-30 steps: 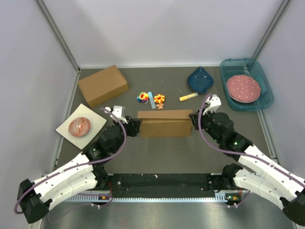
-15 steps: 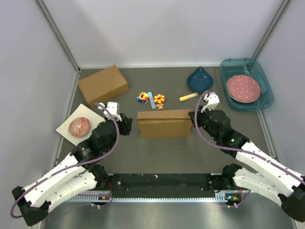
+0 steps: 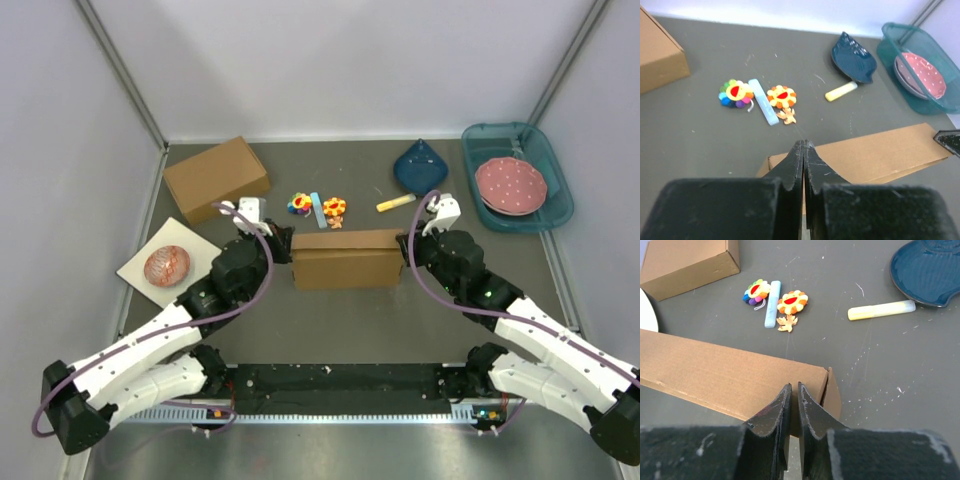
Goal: Fold the paper box
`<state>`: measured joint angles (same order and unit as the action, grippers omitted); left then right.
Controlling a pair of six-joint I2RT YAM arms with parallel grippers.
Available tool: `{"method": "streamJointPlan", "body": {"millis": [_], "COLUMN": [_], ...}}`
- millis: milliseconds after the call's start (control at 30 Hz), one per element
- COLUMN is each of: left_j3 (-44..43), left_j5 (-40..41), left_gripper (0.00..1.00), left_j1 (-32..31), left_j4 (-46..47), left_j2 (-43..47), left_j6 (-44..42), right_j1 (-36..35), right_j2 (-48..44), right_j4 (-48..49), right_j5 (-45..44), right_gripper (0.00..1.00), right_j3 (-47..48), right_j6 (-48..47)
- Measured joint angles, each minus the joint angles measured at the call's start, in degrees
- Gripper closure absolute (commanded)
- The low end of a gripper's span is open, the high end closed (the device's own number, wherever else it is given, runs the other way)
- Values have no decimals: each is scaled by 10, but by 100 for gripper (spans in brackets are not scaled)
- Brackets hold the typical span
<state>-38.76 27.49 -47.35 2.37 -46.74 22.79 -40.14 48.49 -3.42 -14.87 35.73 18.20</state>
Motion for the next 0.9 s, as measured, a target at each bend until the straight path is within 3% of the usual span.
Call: {"method": "streamJointPlan", "body": {"millis": [200,367,533,733,900], "left_j3": [64,99,82,25,73], "left_j5": [-36,-40,-30,-29,-67], "left_gripper": [100,97,92,95,98], "left_j1": [0,3,3,4,5], "left_j4": [38,78,49,61,78], "left_j2": [-46,-11,24,31,9], "left_j6": [59,91,71,54,86], "right_j1": [0,0,0,0,0], "right_j2": [0,0,-1,-1,-1], "right_j4": [0,0,0,0,0], "right_j5": [2,5,4,4,4], "right_gripper": [91,91,91,91,91], "right_j3": [0,0,1,1,1], "right_j6": [0,0,-1,-1,0]}}
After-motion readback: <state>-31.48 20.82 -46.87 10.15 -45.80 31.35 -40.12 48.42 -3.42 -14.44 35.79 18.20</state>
